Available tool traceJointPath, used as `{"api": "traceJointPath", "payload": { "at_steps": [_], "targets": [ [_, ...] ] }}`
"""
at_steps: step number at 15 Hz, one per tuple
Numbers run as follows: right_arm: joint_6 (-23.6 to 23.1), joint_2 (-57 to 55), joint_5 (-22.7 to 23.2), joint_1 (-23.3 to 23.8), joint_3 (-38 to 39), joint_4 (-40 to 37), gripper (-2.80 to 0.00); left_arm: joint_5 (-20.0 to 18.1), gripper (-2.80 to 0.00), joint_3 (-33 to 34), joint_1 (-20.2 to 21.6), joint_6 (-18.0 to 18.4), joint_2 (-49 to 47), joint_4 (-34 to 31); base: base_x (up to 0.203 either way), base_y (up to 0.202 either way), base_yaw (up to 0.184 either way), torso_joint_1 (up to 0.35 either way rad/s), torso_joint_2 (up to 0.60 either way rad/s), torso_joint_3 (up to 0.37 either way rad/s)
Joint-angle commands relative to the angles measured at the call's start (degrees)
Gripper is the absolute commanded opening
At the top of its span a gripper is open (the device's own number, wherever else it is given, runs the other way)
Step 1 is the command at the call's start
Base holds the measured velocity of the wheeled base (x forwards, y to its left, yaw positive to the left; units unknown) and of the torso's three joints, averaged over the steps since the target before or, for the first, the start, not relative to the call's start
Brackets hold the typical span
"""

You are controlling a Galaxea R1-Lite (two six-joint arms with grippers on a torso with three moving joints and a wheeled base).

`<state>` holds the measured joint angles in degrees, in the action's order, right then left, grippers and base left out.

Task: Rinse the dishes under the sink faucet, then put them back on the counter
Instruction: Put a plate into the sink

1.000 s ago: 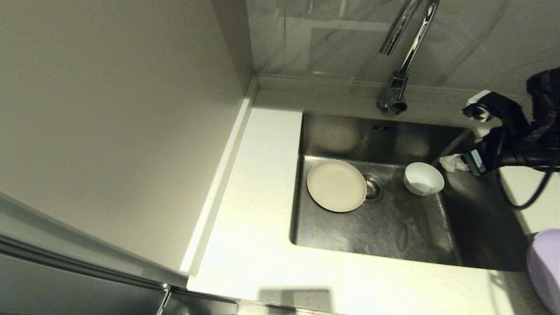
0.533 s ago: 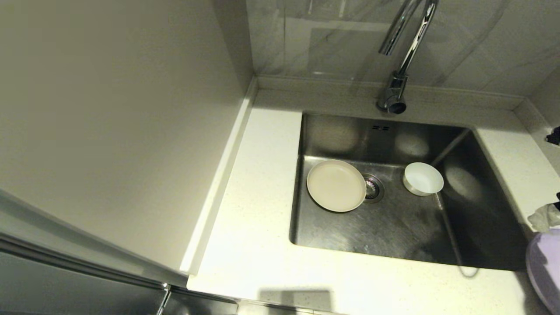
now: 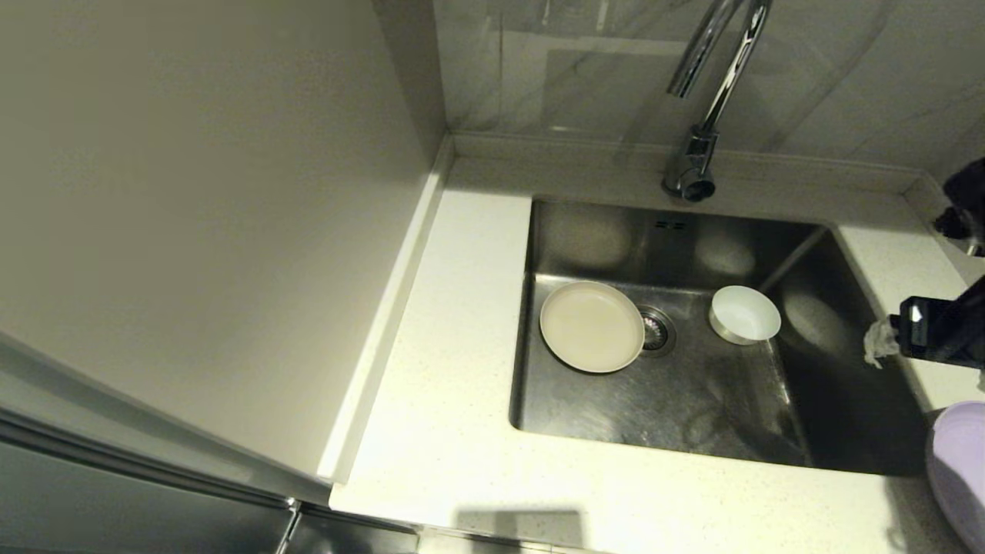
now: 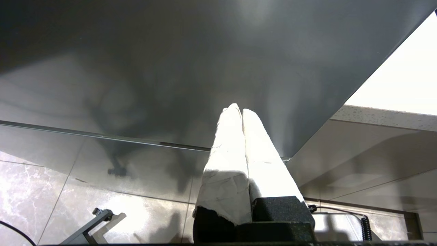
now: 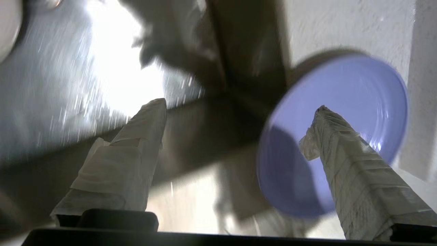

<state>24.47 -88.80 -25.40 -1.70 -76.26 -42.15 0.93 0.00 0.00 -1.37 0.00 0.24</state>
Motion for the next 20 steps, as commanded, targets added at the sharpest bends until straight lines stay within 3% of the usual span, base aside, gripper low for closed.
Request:
{"api": "traceJointPath", "payload": {
  "at_steps": [1,5,19,20],
  "targets": [
    [2.02,-6.23,-2.20,2.60,1.76,2.29,0.00,0.04,-2.80,0.00,0.00,-0.04,0.09,0.02,0.000,0.000,0.000,0.000,0.00,0.000],
    [3.57,-7.44,-2.99,7.66,2.94,2.60,0.00,0.04,-2.80,0.00,0.00,-0.04,0.09,0.02,0.000,0.000,0.000,0.000,0.00,0.000],
    [3.83,-10.43,-2.81,12.95,8.76,2.87,0.00,0.04,-2.80,0.00,0.00,-0.04,0.09,0.02,0.000,0.000,0.000,0.000,0.00,0.000],
    [3.46,-10.11,-2.81,12.95,8.85,2.82,-2.80,0.04,-2.80,0.00,0.00,-0.04,0.09,0.02,0.000,0.000,0.000,0.000,0.00,0.000]
  ]
}}
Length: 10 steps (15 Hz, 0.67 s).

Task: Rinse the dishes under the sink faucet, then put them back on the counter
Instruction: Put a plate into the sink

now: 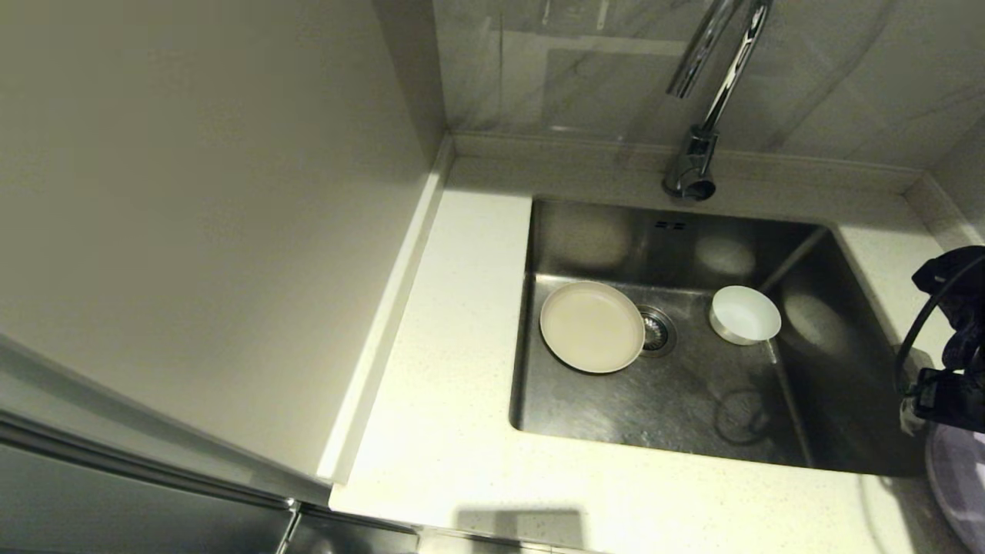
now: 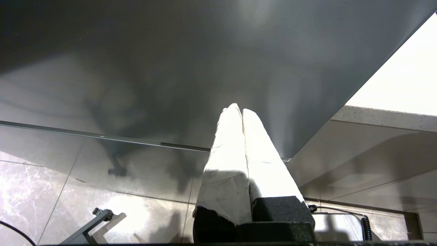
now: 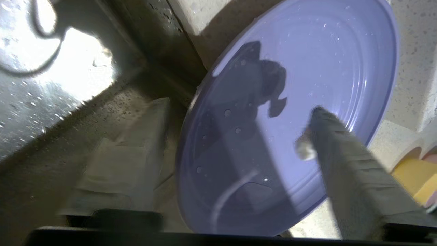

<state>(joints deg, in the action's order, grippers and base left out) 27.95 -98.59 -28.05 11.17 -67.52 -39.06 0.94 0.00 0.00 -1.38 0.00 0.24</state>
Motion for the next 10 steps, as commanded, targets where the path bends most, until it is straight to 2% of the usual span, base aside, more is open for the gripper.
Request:
{"api": "traceJointPath", "payload": {
  "at_steps": [1,3,10],
  "targets": [
    [-1.85,-0.12,-0.16,0.04,0.42,-0.41,-2.80,0.03,-2.80,0.00,0.00,-0.03,0.09,0.02,0.000,0.000,0.000,0.000,0.00,0.000],
    [-6.92,0.81,-0.16,0.07,2.91,-0.45,-2.80,0.03,-2.80,0.00,0.00,-0.03,0.09,0.02,0.000,0.000,0.000,0.000,0.00,0.000],
    [-6.67,2.49,-0.16,0.05,3.98,-0.40,-2.80,0.03,-2.80,0.00,0.00,-0.03,0.09,0.02,0.000,0.000,0.000,0.000,0.00,0.000]
  ]
}}
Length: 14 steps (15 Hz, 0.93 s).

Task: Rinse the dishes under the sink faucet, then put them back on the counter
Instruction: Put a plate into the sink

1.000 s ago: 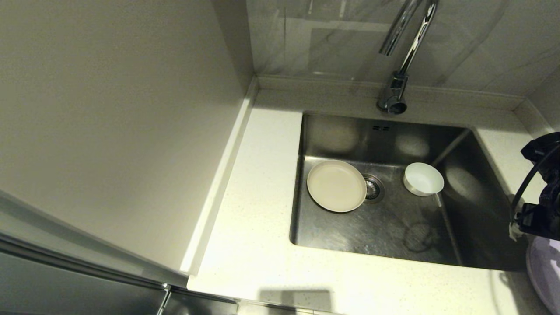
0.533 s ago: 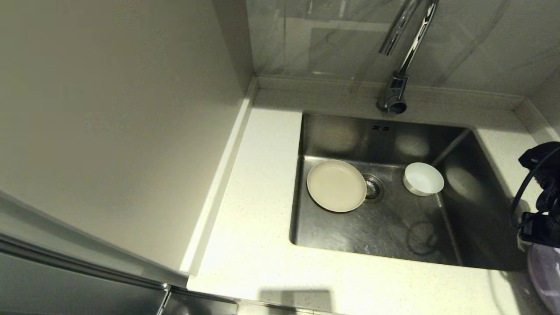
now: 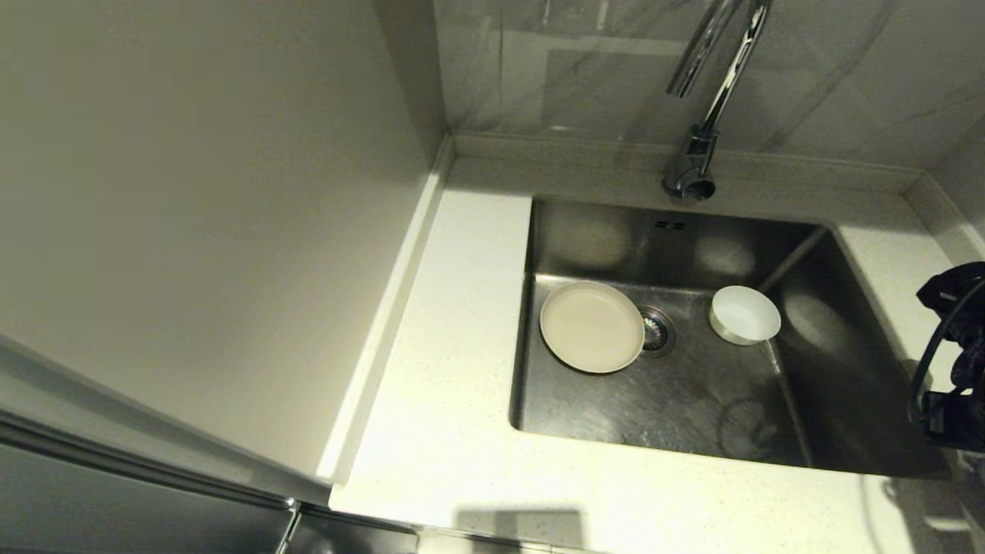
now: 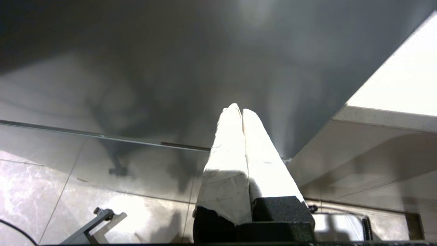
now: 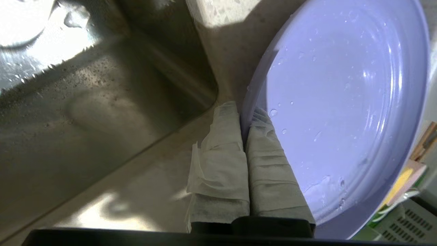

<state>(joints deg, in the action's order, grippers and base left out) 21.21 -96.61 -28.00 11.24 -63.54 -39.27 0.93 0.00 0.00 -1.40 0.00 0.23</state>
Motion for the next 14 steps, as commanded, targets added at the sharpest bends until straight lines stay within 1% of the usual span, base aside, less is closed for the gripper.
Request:
{"api": "traceJointPath", "payload": {
  "at_steps": [1,3,5,7,9,10,11,13,14],
  "targets": [
    [0.06,0.90,-0.21,-0.17,-0.15,-0.20,-2.80,0.04,-2.80,0.00,0.00,0.00,0.09,0.04,0.000,0.000,0.000,0.000,0.00,0.000],
    [-0.14,2.14,-0.30,-1.61,-0.27,-0.20,-2.80,0.04,-2.80,0.00,0.00,0.00,0.09,0.04,0.000,0.000,0.000,0.000,0.00,0.000],
    [-0.31,4.60,-0.30,-5.58,0.25,-0.24,-2.80,0.04,-2.80,0.00,0.00,0.00,0.09,0.04,0.000,0.000,0.000,0.000,0.00,0.000],
    [-1.68,7.47,-0.30,-11.98,1.58,-0.22,-2.80,0.04,-2.80,0.00,0.00,0.00,0.09,0.04,0.000,0.000,0.000,0.000,0.00,0.000],
    [-4.06,9.06,-0.30,-19.23,1.06,0.21,-2.80,0.04,-2.80,0.00,0.00,0.00,0.09,0.04,0.000,0.000,0.000,0.000,0.00,0.000],
    [-6.10,9.41,-0.30,-22.53,-0.44,1.37,-2.80,0.04,-2.80,0.00,0.00,0.00,0.09,0.04,0.000,0.000,0.000,0.000,0.00,0.000],
    [-9.55,9.27,-0.30,-24.70,-1.93,3.56,-2.80,0.04,-2.80,0.00,0.00,0.00,0.09,0.04,0.000,0.000,0.000,0.000,0.00,0.000],
    [-17.62,7.18,-0.30,-26.27,-3.07,10.44,-2.80,0.04,-2.80,0.00,0.00,0.00,0.09,0.04,0.000,0.000,0.000,0.000,0.00,0.000],
    [-20.22,5.75,-0.30,-26.85,-3.42,13.92,-2.80,0.04,-2.80,0.00,0.00,0.00,0.09,0.04,0.000,0.000,0.000,0.000,0.00,0.000]
  ]
}}
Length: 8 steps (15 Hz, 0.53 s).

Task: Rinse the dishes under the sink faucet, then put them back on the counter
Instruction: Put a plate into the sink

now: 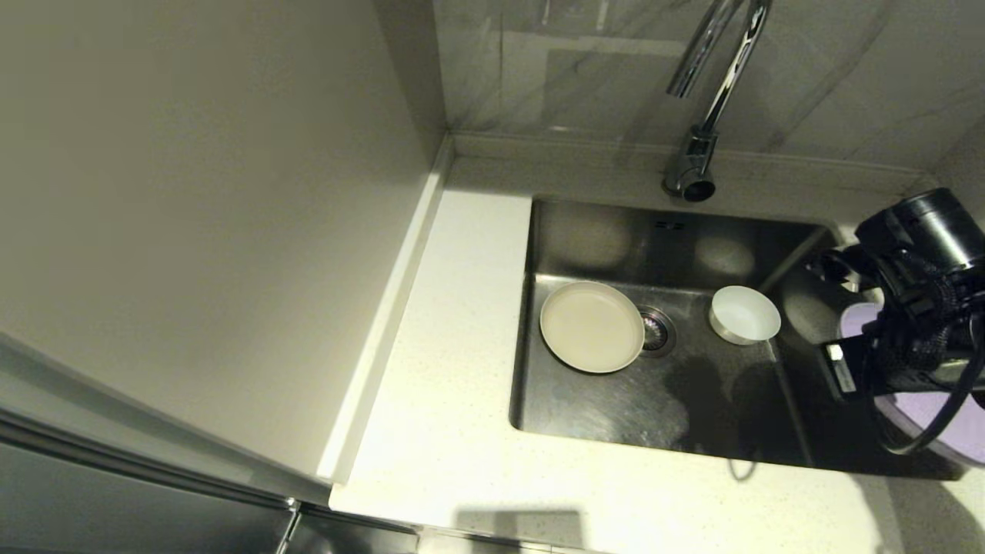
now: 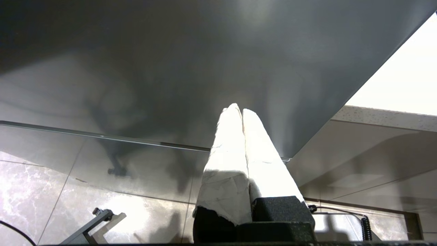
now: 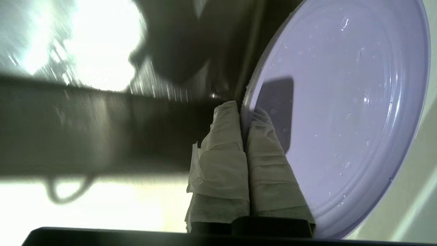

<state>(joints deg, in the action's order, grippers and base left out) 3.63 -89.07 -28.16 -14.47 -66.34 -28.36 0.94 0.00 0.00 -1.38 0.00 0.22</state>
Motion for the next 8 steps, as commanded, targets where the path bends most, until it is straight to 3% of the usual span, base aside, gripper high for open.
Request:
{"api": "traceJointPath", "payload": {
  "at_steps": [1,5,8],
  "targets": [
    [-4.88,-3.72,-0.14,-1.95,-0.98,6.33,-2.80,0.03,-2.80,0.00,0.00,-0.03,0.09,0.04,0.000,0.000,0.000,0.000,0.00,0.000],
    [-11.14,-12.40,-0.14,-3.56,-4.07,16.24,-2.80,0.03,-2.80,0.00,0.00,-0.03,0.09,0.04,0.000,0.000,0.000,0.000,0.00,0.000],
    [-12.76,-18.35,-0.07,-3.76,-4.46,22.49,-2.80,0.03,-2.80,0.00,0.00,-0.03,0.09,0.04,0.000,0.000,0.000,0.000,0.00,0.000]
  ]
}}
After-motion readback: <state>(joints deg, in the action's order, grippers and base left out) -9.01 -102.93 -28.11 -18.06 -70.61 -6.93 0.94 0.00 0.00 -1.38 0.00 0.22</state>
